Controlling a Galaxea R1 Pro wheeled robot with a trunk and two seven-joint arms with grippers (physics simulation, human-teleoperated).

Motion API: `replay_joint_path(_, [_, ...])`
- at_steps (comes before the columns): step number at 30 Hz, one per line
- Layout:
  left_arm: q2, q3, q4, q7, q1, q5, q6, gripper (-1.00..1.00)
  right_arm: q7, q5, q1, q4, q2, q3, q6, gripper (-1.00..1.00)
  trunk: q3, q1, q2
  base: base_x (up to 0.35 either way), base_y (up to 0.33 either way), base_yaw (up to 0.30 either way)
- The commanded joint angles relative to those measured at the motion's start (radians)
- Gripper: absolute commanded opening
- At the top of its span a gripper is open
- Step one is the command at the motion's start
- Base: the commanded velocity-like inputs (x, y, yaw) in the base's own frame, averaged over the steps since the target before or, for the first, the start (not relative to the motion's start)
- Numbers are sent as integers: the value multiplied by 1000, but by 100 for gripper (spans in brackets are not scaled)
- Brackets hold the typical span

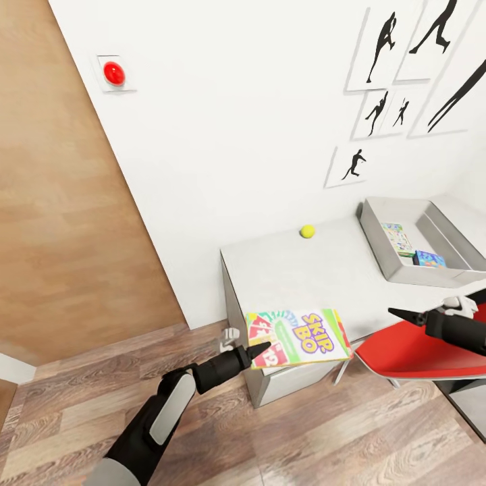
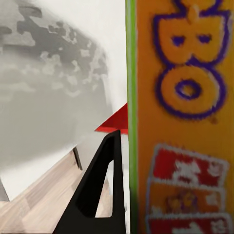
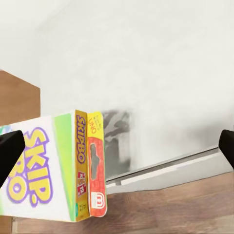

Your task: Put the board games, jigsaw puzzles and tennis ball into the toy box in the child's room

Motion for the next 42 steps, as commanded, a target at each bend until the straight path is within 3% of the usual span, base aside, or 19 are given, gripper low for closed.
replay_joint_path(1, [0,1,-1,2,-1,9,9,-100,11,9,-1,0,0,-1,4,100,-2,1,-2,0,0,0])
replay_joint_path(7, [2,7,-79,66,8,9,82,-100,51,10,-1,0,-1,-20,4,100,-2,1,-2,0,0,0])
replay_joint_path(14, [3,4,-133,92,22,9,110,-100,61,10,-1,0,-1,-30,4,100,-2,1,-2,0,0,0])
replay_joint_path(27, [5,14,-162,96,31,8,116,-100,63,10,0,0,2,-33,4,100,4,1,-2,0,0,0])
replay_joint_path(42, [32,17,-167,82,38,17,114,-100,63,10,0,0,3,-34,4,100,25,1,-2,0,0,0])
